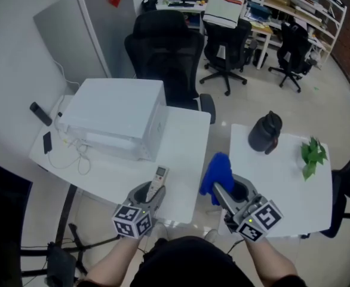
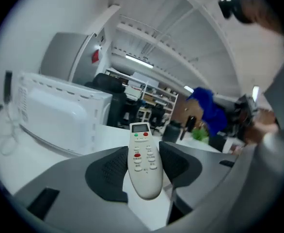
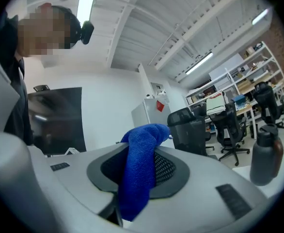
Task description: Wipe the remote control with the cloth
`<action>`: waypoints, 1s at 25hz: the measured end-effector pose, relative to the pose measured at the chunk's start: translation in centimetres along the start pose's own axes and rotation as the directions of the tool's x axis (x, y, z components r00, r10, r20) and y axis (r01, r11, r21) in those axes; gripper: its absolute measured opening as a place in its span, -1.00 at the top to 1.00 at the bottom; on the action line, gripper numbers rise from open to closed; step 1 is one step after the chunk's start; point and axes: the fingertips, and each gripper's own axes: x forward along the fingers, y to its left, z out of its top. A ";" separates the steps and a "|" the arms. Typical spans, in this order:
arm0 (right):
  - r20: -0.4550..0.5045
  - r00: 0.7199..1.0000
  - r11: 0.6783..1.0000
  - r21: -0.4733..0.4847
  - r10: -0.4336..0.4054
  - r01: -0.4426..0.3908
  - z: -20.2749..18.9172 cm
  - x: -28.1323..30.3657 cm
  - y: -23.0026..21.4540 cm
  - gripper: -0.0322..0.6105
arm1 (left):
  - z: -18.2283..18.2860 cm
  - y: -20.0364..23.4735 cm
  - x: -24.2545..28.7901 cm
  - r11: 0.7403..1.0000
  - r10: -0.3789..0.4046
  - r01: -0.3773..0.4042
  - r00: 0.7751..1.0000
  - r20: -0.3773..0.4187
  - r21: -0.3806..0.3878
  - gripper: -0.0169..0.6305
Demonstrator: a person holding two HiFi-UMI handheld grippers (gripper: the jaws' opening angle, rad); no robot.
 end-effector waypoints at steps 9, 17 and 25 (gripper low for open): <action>-0.188 0.982 0.998 -0.068 -0.022 0.010 -5.2 -0.6 1.7 0.57 | -12.8 12.6 1.1 0.930 0.365 -0.343 0.903 -0.228 0.134 0.31; -0.253 0.967 0.997 -0.068 -0.044 0.028 -6.7 -1.3 1.8 0.57 | -17.3 15.7 2.0 0.918 0.395 -0.367 0.869 -0.299 0.148 0.31; -0.281 0.959 0.998 -0.062 -0.042 0.025 -7.7 -1.2 2.1 0.57 | -17.7 15.6 2.3 0.926 0.376 -0.342 0.871 -0.315 0.160 0.27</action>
